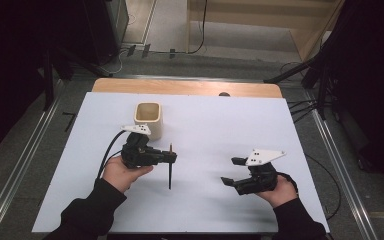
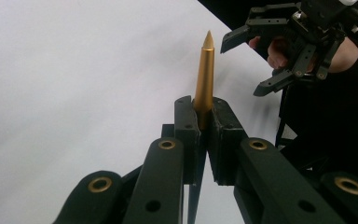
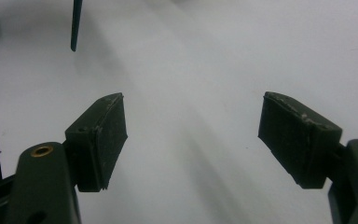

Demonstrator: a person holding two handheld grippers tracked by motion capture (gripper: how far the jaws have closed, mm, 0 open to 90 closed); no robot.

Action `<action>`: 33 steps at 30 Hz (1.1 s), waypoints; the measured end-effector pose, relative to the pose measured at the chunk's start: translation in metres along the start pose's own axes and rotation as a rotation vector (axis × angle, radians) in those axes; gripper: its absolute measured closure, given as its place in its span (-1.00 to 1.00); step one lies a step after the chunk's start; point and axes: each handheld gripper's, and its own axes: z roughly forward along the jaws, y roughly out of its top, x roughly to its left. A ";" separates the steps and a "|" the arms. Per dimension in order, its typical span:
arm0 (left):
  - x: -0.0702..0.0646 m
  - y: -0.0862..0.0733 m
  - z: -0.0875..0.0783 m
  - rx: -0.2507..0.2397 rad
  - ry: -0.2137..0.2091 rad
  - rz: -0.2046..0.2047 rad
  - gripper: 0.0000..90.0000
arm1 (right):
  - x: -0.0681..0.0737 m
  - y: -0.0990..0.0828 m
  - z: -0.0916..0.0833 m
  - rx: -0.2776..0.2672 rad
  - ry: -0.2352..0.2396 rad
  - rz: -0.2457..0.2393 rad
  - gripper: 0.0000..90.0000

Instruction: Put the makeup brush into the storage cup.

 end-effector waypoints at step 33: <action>0.008 0.003 -0.012 -0.017 -0.010 -0.021 0.86 | -0.016 -0.032 -0.028 0.010 -0.071 0.079 -0.46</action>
